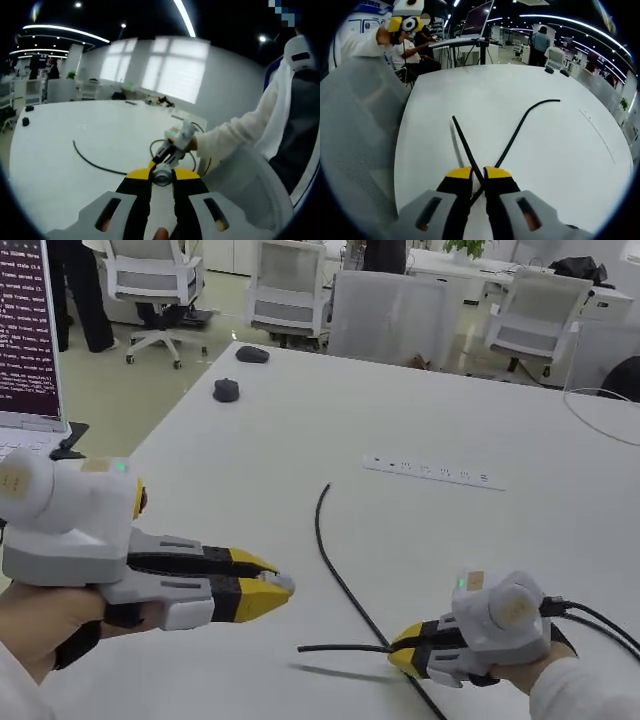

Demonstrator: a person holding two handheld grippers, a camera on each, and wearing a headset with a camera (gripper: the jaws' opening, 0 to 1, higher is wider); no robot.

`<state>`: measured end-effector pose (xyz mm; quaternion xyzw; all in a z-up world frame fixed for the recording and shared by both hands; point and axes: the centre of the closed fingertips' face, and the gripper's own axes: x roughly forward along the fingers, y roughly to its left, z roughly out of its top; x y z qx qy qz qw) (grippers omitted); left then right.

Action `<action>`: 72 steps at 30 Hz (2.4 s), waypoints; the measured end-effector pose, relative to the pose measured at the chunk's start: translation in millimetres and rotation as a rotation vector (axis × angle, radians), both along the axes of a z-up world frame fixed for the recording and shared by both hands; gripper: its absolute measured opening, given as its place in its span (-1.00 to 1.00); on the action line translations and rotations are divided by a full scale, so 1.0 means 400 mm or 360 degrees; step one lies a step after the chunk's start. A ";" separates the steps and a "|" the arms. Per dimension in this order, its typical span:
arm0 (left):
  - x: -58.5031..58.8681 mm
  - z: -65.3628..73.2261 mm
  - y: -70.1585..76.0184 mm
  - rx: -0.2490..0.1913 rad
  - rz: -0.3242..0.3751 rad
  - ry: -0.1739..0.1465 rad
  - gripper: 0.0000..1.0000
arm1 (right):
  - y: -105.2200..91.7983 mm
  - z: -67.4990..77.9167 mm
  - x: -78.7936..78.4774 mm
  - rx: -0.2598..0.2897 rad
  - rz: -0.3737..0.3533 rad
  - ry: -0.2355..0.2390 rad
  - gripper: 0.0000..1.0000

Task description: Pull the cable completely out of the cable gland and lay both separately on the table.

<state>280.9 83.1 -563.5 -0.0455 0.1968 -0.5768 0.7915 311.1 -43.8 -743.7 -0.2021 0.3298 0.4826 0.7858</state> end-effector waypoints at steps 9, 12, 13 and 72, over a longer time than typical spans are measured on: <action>0.009 -0.026 0.002 0.0037 0.0037 0.0050 -0.67 | -0.009 -0.017 -0.015 -0.0043 0.0037 0.0024 -0.84; 0.012 -0.037 -0.002 0.0049 0.0038 0.0068 -0.67 | -0.012 -0.002 -0.019 -0.0007 0.0033 0.0016 -0.78; 0.013 -0.041 -0.006 0.0051 0.0033 0.0079 -0.67 | -0.015 0.003 -0.022 -0.0003 0.0033 0.0013 -0.76; 0.169 -0.429 -0.081 0.0563 0.0161 0.0134 -0.41 | -0.139 0.205 -0.228 0.0462 -0.0710 0.0016 -0.25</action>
